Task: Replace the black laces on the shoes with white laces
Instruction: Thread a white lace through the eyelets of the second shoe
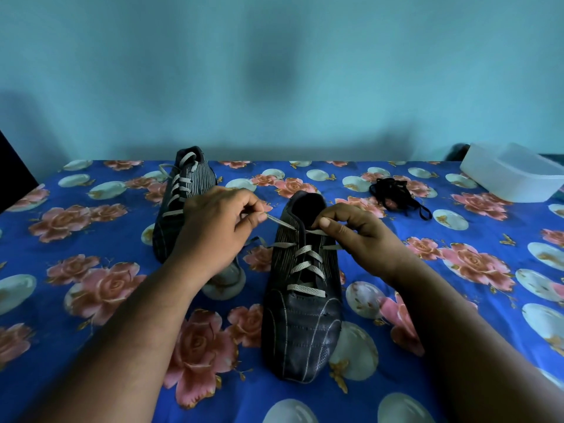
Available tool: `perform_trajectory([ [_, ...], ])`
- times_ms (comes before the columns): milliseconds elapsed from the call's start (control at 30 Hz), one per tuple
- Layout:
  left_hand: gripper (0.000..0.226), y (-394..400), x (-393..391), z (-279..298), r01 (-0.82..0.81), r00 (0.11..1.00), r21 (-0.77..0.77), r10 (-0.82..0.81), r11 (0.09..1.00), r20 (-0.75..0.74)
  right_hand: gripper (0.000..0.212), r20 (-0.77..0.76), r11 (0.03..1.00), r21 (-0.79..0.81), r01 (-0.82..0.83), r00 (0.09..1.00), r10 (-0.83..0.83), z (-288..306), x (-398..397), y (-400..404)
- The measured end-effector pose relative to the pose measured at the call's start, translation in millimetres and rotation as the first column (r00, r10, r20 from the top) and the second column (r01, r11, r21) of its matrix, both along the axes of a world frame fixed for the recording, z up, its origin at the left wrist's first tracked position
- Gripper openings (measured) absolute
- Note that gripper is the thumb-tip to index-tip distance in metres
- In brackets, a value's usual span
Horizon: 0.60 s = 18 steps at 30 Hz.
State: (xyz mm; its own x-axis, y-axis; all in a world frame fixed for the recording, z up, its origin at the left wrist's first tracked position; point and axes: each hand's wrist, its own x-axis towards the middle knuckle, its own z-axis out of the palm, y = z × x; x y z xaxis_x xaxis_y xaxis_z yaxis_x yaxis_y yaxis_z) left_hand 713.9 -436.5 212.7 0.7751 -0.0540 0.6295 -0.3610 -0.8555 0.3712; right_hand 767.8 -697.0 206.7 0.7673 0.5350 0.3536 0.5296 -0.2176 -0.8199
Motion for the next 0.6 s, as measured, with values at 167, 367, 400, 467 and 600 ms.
perform_trajectory([
  [167, 0.034, -2, -2, 0, -0.026, 0.998, 0.035, 0.028, 0.999, -0.057, 0.024, 0.113, 0.993, -0.076, 0.094, 0.99, -0.085, 0, -3, -4],
  [367, 0.049, -21, -6, -1, 0.116, 0.986, -0.104, -0.127, 0.988, -0.106, 0.03, 0.506, 0.975, -0.137, 0.176, 0.859, -0.084, 4, -2, -6],
  [400, 0.046, -23, -6, -3, 0.112, 0.985, -0.095, -0.123, 0.989, -0.119, 0.028, 0.529, 0.97, -0.145, 0.194, 0.844, -0.09, 3, -1, -5],
  [467, 0.041, -26, -5, -6, 0.101, 0.984, -0.116, -0.116, 0.988, -0.134, 0.023, 0.529, 0.969, -0.132, 0.209, 0.841, -0.109, 1, -2, -2],
  [600, 0.039, -28, -2, -11, 0.13, 0.971, -0.247, -0.174, 0.96, -0.166, 0.02, 0.477, 0.968, -0.111, 0.226, 0.866, -0.148, -1, -5, 6],
])
